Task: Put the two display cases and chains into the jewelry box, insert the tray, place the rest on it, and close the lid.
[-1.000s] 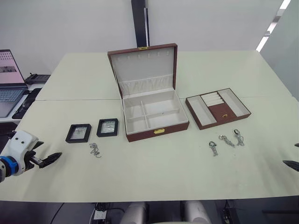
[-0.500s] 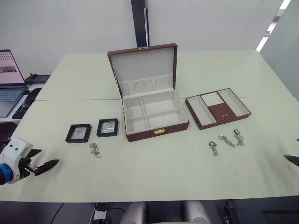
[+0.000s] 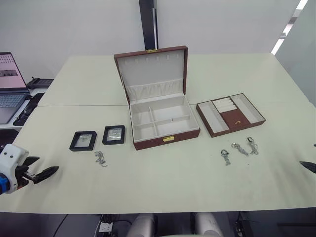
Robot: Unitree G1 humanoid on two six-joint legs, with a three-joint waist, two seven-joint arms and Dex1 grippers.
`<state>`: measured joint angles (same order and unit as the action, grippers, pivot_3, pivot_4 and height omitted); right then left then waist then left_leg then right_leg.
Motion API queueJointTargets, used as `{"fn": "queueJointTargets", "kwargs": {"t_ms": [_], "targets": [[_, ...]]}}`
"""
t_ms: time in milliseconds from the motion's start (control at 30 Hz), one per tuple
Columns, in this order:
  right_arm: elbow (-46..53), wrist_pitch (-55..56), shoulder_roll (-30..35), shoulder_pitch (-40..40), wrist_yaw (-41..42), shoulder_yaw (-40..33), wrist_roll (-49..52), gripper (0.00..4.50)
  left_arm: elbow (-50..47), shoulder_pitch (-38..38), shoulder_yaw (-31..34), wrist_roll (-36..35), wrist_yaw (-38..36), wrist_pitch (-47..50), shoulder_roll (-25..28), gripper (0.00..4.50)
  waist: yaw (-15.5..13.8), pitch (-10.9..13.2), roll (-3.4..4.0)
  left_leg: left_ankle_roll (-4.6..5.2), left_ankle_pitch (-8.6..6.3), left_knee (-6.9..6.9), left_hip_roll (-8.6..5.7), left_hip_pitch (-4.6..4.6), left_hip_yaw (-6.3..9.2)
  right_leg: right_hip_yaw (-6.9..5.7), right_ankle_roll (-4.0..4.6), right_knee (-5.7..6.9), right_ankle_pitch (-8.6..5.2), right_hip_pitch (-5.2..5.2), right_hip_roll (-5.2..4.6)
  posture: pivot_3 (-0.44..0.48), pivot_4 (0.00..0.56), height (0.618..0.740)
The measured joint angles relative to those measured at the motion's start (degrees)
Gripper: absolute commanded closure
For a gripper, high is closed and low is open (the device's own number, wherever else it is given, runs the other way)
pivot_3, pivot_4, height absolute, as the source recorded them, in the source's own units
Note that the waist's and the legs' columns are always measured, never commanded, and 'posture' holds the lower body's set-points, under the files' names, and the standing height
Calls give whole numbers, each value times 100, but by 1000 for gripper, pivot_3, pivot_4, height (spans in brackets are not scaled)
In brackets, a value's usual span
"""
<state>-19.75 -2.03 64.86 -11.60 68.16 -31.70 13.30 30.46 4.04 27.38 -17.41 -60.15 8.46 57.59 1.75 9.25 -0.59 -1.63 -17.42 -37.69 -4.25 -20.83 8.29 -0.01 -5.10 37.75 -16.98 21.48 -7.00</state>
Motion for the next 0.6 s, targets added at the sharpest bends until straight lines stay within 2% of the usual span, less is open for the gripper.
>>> {"fn": "queueJointTargets", "kwargs": {"t_ms": [133,467,600], "targets": [[-54,58,-80,-83,-75,23,-79,24,-330,235,50,-123,-31,346,-14,0,1,0,1,1,0,0,-2,3,-7,5,0,4,0,0,0,0,150,740],[-24,-204,-148,484,-577,134,-28,24,-876,240,83,-240,418,841,-291,0,2,0,2,1,0,-3,0,3,-16,14,-1,6,0,2,-2,0,150,740],[748,-840,-267,825,-708,147,367,24,-1511,-134,-2,-322,661,1035,-453,0,-5,0,1,1,0,-6,16,2,-12,12,0,10,1,1,-1,0,150,740]]}}
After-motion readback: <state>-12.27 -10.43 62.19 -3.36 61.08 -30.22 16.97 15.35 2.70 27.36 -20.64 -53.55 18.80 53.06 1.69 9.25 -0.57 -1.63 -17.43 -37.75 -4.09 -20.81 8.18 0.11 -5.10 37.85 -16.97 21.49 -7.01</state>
